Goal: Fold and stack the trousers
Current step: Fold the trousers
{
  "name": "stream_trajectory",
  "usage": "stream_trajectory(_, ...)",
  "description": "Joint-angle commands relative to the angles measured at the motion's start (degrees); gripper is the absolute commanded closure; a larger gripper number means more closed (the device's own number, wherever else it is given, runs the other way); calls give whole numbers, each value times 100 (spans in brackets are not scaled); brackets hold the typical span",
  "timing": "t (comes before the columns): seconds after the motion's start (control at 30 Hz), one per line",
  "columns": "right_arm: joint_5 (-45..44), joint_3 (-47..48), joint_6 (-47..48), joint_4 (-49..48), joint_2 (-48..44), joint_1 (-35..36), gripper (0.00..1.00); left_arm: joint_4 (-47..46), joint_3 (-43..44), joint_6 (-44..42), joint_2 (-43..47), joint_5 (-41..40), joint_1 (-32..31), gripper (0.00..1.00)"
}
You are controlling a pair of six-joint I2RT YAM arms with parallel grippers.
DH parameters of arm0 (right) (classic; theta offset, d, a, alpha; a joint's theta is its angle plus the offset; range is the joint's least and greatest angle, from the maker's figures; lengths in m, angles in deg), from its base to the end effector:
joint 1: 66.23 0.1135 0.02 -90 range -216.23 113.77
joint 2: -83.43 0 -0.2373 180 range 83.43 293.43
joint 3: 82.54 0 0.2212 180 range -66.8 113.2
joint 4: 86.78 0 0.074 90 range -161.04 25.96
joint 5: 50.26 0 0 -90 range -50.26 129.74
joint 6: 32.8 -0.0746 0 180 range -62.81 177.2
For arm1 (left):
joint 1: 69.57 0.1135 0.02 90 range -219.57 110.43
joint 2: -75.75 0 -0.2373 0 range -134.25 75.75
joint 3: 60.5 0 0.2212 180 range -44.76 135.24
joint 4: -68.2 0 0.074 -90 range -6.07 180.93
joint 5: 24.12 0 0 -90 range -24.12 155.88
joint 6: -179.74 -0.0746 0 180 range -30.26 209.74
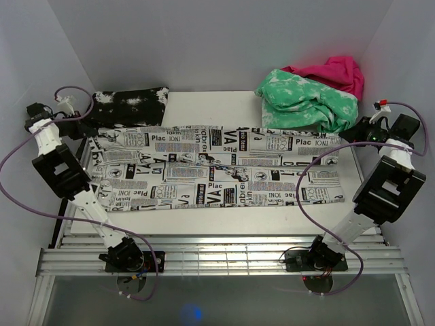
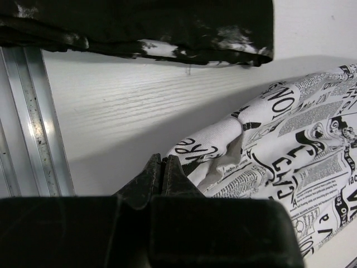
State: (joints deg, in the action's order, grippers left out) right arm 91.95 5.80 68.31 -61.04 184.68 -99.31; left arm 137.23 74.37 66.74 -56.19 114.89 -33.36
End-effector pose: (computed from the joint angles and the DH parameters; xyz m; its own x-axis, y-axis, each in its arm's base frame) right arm 0.3467 -0.1555 0.2221 -0.4783 0.1707 -0.8614 -0.2801 0.9001 0.3338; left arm 0.3958 0.2200 0.1889 -0.7340 -0.2198 -0.6426 0.1587 0.8645 -0.4769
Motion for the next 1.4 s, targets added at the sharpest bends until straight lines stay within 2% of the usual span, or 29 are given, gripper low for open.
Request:
stream_trajectory(0.0, 316, 246, 435, 168, -325, -278, 92, -364, -284, -633, 993, 705, 378, 100)
stream_trajectory(0.2, 597, 387, 1015, 503, -466, -568, 92, -777, -1189, -1047, 1706, 1224, 668, 100)
stream_trajectory(0.33, 800, 475, 1384, 766, -501, -743, 92, -882, -1926, -1626, 2267, 1523, 879, 100)
stream_trajectory(0.5, 800, 676, 1420, 819, -265, -744, 92, -1620, -2491, -1401, 2524, 1453, 897, 100)
stream_trajectory(0.57, 818, 721, 1289, 567, -203, -744, 92, -1848, -2491, -990, 2402, 1436, 897, 100)
stream_trajectory(0.73, 818, 711, 112, -498, 8, -682, 92, -2946, -2562, -407, 2155, 1515, 792, 100)
stream_trajectory(0.97, 756, 1186, -504, -1228, 412, -182, 92, -3799, -2175, -283, 1786, 1470, 326, 100)
stream_trajectory(1.03, 922, 1344, -523, -1412, 536, -164, 92, -4343, -2262, -327, 1908, 1541, 317, 100)
stream_trajectory(1.1, 1159, 1432, -269, -1422, 553, -181, 92, -4634, -2622, -615, 2084, 1654, 343, 100)
stream_trajectory(1.13, 1247, 1441, -59, -1204, 527, -190, 92, -4635, -2762, -1087, 2302, 1699, 361, 100)
stream_trajectory(1.17, 1309, 1424, 500, -1028, 484, -216, 92, -4635, -3077, -1266, 2409, 1751, 422, 100)
stream_trajectory(1.23, 1511, 1398, 1196, -458, 343, -251, 92, -4583, -3351, -1530, 2602, 2041, 536, 100)
stream_trajectory(1.27, 1555, 1371, 1574, 119, 290, -286, 92, -4557, -3474, -1636, 2768, 2155, 676, 100)
stream_trajectory(1.3, 1591, 1258, 2309, 395, 168, -304, 92, -4382, -3702, -1750, 2840, 2278, 747, 100)
stream_trajectory(1.37, 1556, 1117, 3121, 1314, 27, -348, 92, -4083, -3931, -2258, 3059, 2603, 957, 100)
